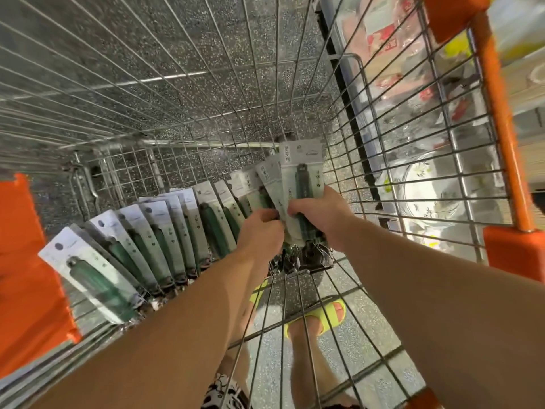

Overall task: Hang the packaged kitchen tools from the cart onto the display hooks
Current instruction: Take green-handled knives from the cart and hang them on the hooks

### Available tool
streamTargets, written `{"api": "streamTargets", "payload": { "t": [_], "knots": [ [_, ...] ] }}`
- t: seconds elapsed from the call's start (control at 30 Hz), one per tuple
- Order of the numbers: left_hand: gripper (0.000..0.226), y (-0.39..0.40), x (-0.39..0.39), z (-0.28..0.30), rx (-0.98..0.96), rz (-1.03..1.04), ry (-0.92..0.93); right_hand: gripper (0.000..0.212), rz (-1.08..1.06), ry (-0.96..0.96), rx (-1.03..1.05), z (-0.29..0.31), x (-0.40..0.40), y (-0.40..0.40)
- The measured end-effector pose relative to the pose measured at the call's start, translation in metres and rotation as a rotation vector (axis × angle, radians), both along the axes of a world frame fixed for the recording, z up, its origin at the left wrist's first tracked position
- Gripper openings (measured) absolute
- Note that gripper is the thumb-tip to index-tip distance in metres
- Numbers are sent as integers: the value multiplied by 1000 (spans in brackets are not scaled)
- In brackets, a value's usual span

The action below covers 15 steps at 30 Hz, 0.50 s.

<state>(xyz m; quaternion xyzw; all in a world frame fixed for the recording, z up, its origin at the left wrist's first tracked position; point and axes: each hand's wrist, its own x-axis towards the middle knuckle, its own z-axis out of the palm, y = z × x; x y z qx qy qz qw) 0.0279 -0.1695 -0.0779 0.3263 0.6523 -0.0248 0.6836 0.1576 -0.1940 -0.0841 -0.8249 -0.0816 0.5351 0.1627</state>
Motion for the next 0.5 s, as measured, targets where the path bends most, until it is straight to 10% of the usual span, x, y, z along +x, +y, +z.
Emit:
{"api": "streamTargets", "payload": {
  "t": [0.5],
  "knots": [
    [33, -14, 37, 9, -46, 144, -46, 56, -71, -83, 43, 5, -4, -5]
  ]
}}
